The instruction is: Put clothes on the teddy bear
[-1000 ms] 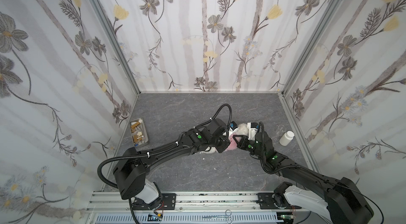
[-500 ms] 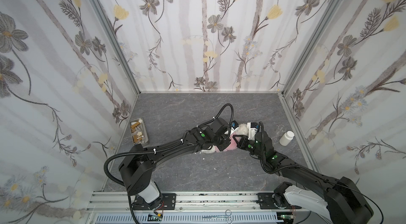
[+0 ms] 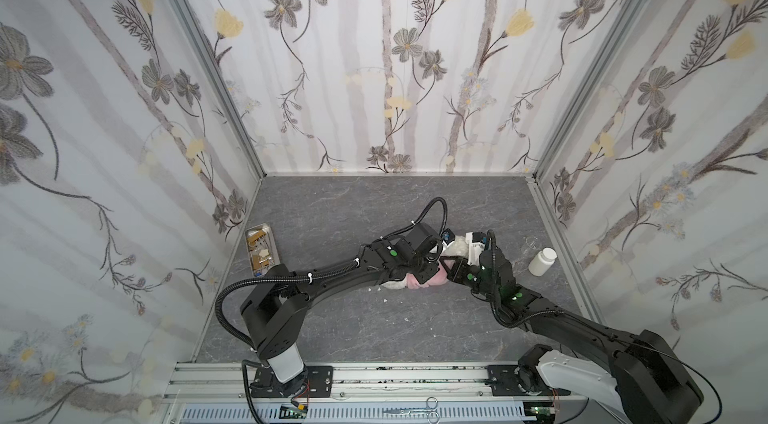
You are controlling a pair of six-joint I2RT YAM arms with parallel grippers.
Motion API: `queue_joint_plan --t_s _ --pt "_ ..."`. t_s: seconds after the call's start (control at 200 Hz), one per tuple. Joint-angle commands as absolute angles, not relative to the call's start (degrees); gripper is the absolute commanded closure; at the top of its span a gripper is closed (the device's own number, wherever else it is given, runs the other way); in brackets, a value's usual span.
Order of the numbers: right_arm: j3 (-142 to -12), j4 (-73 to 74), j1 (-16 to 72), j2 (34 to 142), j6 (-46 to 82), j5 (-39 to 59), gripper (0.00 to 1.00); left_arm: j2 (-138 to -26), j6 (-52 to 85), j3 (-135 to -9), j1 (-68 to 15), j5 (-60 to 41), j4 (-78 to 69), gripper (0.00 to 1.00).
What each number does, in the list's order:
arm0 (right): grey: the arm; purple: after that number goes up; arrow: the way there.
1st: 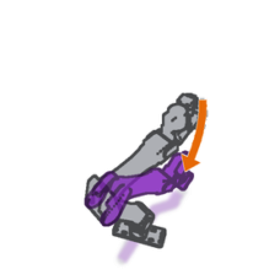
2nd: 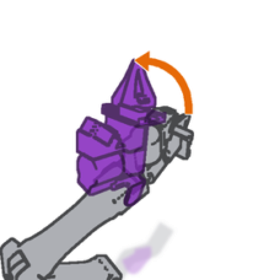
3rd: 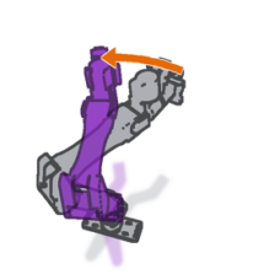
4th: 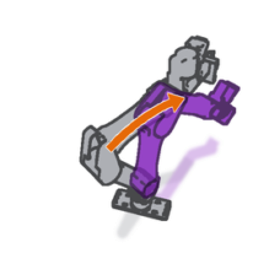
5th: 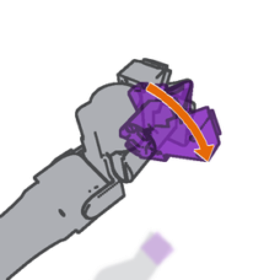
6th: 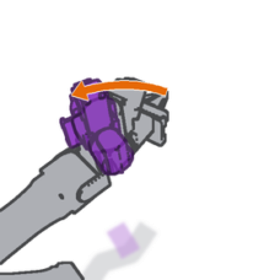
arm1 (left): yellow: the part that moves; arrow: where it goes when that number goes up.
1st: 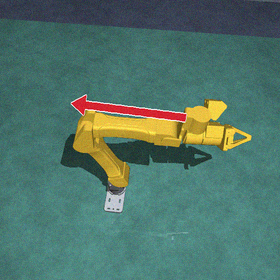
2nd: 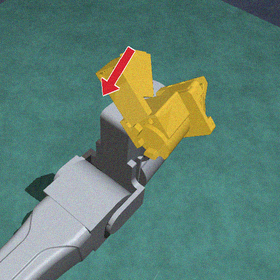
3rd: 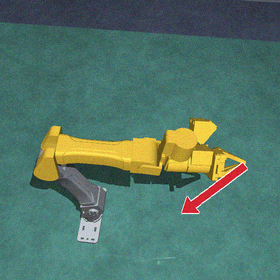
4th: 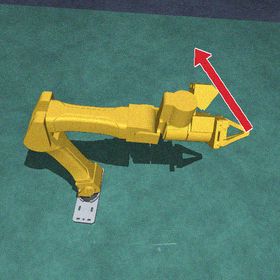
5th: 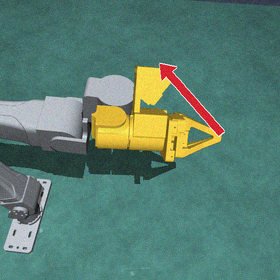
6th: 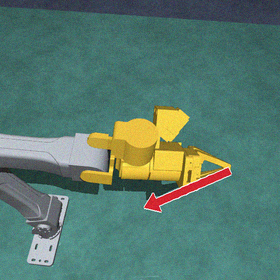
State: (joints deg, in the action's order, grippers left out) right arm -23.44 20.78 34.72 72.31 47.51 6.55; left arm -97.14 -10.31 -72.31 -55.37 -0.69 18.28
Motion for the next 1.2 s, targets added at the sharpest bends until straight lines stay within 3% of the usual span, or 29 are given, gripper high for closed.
queue_joint_plan --t_s 0.0,0.155,0.65,0.794,0.864,1.199 --pt "-24.2 25.1 34.9 72.2 47.1 7.6 1.00 -97.3 -10.2 -72.6 -55.0 -0.8 18.5 0.82" --pt "-23.0 24.5 34.9 71.6 46.9 5.8 1.00 -94.9 -9.2 -71.6 -53.3 -5.0 18.5 1.00" --pt "-20.1 21.8 34.8 70.6 47.9 1.7 1.00 -87.4 -14.1 -65.7 -51.7 -16.6 15.9 1.00" --pt "-20.6 21.6 34.7 71.5 47.6 3.3 0.85 -85.8 -19.9 -62.7 -52.4 -13.6 15.7 1.00" --pt "-21.1 20.7 34.1 71.8 46.5 4.5 0.84 -85.6 -20.2 -62.6 -52.3 -13.1 15.6 1.00" --pt "-22.7 17.6 32.2 74.7 39.8 10.0 0.81 -81.2 -7.2 -60.6 -49.0 -19.3 4.6 1.00"
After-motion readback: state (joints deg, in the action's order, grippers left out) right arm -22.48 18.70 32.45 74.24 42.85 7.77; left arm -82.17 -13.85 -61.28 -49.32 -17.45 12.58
